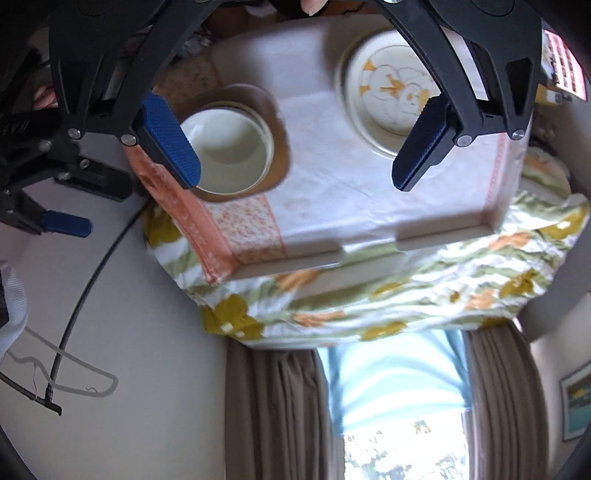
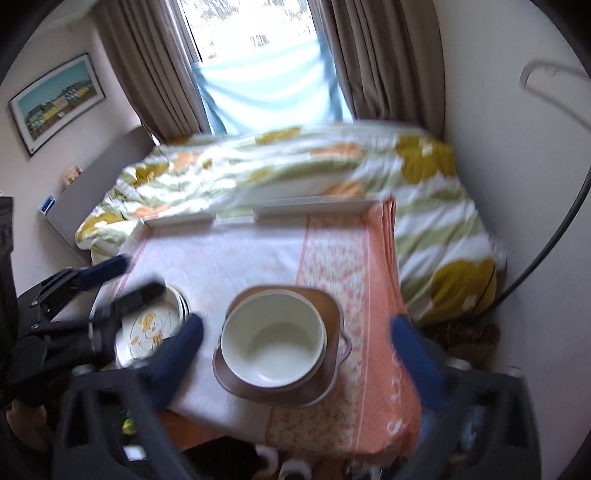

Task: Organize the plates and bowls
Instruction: 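Open both tools and pull back from the nested bowls, then grip the pink square bowl rim with both tools, bowls nested inside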

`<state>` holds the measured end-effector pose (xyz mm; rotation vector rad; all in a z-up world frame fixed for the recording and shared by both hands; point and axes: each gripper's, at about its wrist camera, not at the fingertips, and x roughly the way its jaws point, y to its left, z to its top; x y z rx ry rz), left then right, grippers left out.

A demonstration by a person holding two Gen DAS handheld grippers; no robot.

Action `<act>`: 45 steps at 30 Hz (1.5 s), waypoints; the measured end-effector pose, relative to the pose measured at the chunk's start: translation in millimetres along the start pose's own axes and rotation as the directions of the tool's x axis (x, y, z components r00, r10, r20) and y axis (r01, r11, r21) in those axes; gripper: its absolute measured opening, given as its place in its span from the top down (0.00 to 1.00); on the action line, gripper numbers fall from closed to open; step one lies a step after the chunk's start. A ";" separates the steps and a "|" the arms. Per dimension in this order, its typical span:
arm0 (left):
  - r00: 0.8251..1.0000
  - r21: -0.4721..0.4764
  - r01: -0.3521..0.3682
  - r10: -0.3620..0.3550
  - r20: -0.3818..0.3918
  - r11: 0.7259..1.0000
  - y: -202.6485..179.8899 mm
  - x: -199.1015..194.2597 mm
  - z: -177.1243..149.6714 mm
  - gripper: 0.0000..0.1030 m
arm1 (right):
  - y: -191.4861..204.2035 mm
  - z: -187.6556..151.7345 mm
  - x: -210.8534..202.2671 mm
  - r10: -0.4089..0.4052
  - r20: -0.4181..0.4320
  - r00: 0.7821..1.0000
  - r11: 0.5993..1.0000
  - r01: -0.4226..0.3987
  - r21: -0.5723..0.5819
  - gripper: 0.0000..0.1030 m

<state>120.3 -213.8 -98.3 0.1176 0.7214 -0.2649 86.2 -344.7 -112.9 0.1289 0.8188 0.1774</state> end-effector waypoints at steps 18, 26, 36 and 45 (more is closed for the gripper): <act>0.901 0.067 0.133 -0.093 -0.423 0.989 16.4 101.7 -63.2 0.11 | -45.2 -48.6 77.9 -0.235 -0.363 0.902 0.971 0.237 -0.040 0.06; 0.865 0.105 0.157 -0.085 -0.494 0.982 3.1 132.9 -70.1 0.17 | -46.8 -52.4 112.7 -0.198 -0.459 0.866 0.979 0.193 -0.059 0.20; 0.851 0.113 0.168 -0.086 -0.519 0.979 -5.7 157.8 -73.2 0.36 | -38.5 -58.0 143.3 -0.141 -0.524 0.840 0.990 0.117 -0.078 0.44; 0.839 0.139 0.190 -0.087 -0.538 0.972 -19.4 177.7 -78.0 0.65 | -32.2 -66.5 162.6 -0.063 -0.535 0.842 0.996 0.021 -0.084 0.67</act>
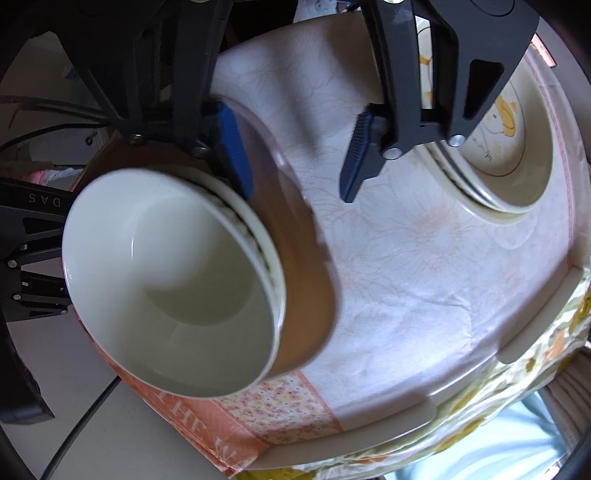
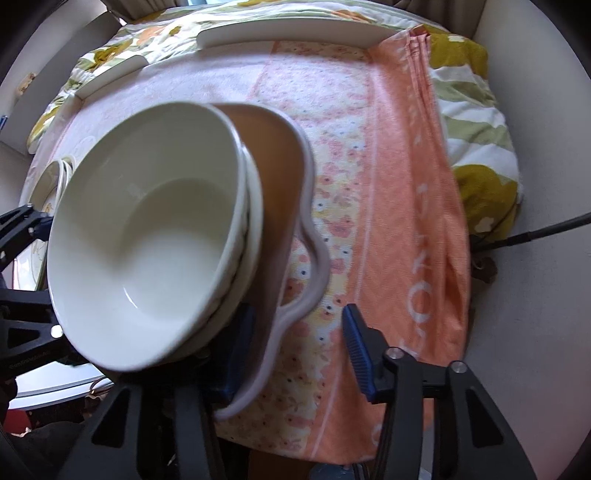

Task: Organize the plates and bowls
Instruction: 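Grip the pink square bowl rim with both tools, bowls nested inside, then lift the nested bowl stack and lower it onto the duck-print plate stack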

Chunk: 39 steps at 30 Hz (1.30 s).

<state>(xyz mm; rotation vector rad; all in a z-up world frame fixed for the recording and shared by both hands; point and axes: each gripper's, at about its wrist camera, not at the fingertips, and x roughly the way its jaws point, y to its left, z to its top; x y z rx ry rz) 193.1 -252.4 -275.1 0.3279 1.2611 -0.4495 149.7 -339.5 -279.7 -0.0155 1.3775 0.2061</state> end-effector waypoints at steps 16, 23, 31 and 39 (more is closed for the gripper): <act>0.997 0.004 0.040 -0.040 0.060 0.999 -11.4 0.6 1.5 0.88 | 11.2 -5.0 -15.8 0.035 0.118 0.992 0.997 -0.027 -0.069 0.90; 0.994 -0.015 0.028 -0.026 0.103 0.999 -4.2 -24.6 2.6 0.88 | 11.8 4.4 -34.5 0.033 0.151 0.988 0.995 -0.019 -0.094 0.90; 0.989 -0.055 0.039 -0.031 0.145 0.998 21.0 -63.1 -13.9 0.88 | 50.0 12.8 -67.7 0.013 0.173 0.985 0.992 0.009 -0.123 0.90; 0.988 -0.066 0.012 -0.001 0.151 0.998 73.2 -97.2 -57.1 0.88 | 110.9 14.8 -75.6 0.039 0.194 0.980 0.992 -0.015 -0.124 0.90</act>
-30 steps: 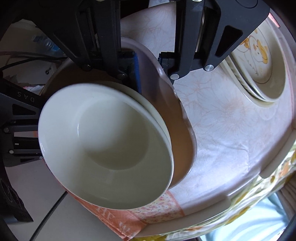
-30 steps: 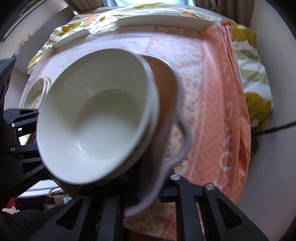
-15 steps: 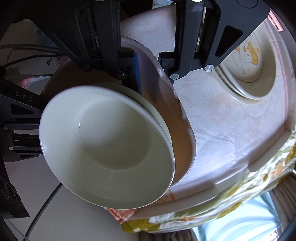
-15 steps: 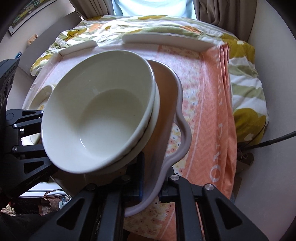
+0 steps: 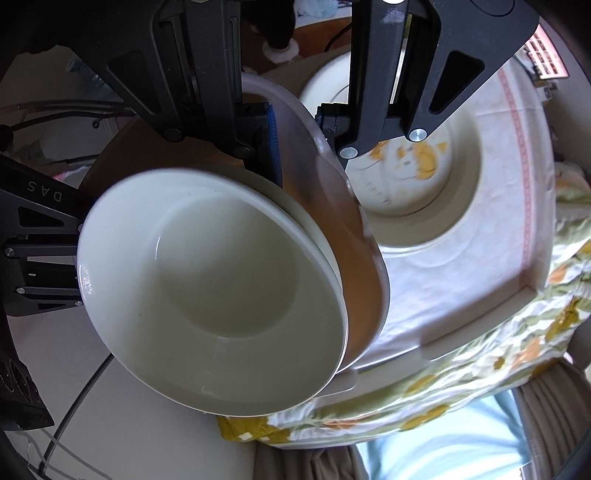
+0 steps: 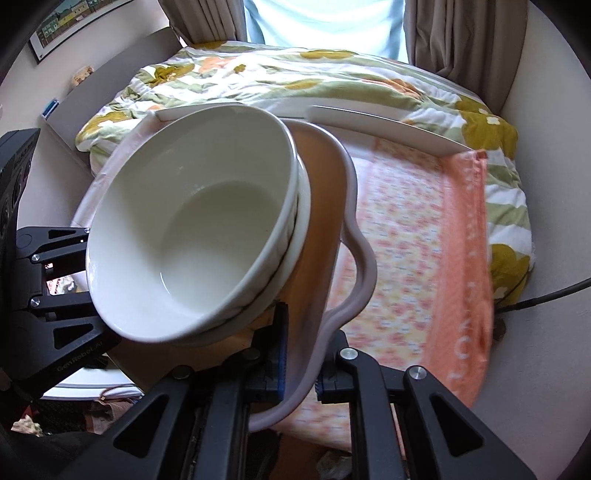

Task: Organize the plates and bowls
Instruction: 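Lift the nested bowl stack and lower it onto the duck-print plate stack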

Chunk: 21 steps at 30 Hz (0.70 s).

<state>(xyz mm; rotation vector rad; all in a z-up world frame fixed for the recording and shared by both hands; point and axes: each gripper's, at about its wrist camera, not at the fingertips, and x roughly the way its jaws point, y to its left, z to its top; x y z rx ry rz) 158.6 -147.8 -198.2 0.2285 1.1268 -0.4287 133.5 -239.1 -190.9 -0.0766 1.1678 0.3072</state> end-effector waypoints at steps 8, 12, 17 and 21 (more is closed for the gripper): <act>0.999 -0.020 -0.038 0.037 -0.032 0.999 61.1 -14.6 -43.7 0.88 | 68.5 5.0 26.5 0.055 -0.008 0.998 0.998 -0.055 0.032 0.90; 0.998 -0.022 -0.051 0.050 -0.042 0.998 87.0 -13.1 -58.5 0.88 | 96.7 7.4 41.7 0.068 -0.021 0.997 0.997 -0.067 0.045 0.90; 0.998 -0.018 -0.051 0.050 -0.046 0.999 109.0 -7.5 -69.0 0.88 | 118.7 11.8 56.9 0.068 -0.034 0.997 0.996 -0.066 0.055 0.90; 0.998 -0.024 -0.032 0.031 -0.053 0.999 120.3 -1.5 -75.5 0.88 | 129.2 13.6 65.7 0.055 -0.050 0.997 0.997 -0.052 0.062 0.90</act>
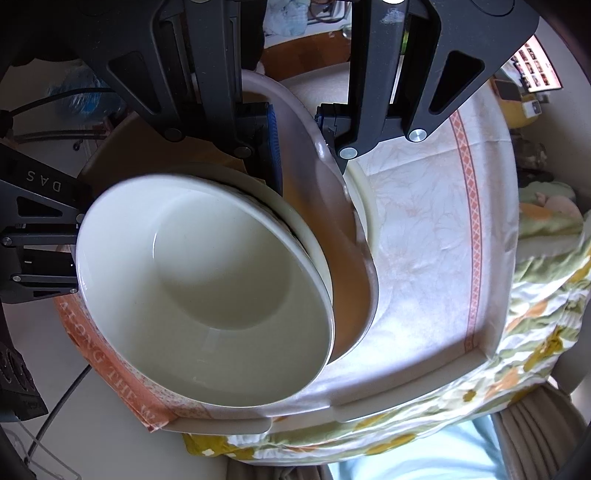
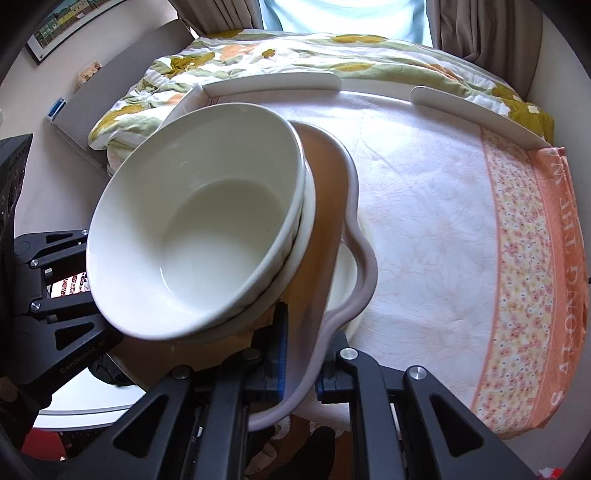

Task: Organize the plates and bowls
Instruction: 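Lift the nested bowl stack and lower it onto the duck-print plate stack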

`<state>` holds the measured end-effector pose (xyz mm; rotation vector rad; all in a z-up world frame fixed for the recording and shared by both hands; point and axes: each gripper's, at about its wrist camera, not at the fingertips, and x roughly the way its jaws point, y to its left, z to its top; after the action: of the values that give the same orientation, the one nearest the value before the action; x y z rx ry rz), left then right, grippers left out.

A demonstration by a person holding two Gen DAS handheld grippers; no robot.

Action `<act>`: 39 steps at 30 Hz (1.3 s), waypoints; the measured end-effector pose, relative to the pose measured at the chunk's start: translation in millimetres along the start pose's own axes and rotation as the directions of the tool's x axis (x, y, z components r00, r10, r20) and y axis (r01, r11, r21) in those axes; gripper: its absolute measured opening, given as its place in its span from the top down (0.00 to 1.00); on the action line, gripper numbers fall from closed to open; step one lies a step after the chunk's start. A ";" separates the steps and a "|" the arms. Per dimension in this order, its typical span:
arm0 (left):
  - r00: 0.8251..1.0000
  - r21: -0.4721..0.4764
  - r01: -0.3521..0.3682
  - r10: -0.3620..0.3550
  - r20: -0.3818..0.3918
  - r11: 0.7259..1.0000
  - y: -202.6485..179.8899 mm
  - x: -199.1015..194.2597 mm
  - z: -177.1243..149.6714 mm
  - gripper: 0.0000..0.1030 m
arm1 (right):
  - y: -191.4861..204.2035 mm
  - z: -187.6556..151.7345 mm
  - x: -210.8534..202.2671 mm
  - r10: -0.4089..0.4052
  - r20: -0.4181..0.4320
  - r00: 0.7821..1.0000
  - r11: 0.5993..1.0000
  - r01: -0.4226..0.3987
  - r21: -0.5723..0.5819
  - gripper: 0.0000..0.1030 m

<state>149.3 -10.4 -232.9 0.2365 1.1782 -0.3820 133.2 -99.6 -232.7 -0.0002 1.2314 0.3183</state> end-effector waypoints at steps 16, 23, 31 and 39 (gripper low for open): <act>0.999 -0.026 0.040 -0.040 0.001 0.999 6.2 26.0 0.5 0.88 | -2.6 2.2 20.0 -0.035 -0.017 0.999 0.999 0.035 0.032 0.90; 1.000 -0.049 0.020 -0.019 0.021 0.999 8.2 26.7 1.5 0.88 | -4.0 0.5 21.5 -0.032 0.004 0.999 0.999 0.032 0.029 0.90; 0.999 -0.074 -0.008 0.010 0.031 0.997 11.0 24.0 3.6 0.88 | -3.5 -2.1 19.8 -0.049 0.008 0.999 0.998 0.049 0.034 0.90; 1.000 -0.094 -0.015 0.017 0.018 0.995 15.2 18.6 9.0 0.88 | 0.6 -0.8 16.3 -0.086 -0.001 0.996 0.996 0.086 0.037 0.89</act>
<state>169.3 -3.0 -247.1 0.1598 1.1721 -0.3133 137.1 -95.3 -248.0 -0.0206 1.2333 0.2207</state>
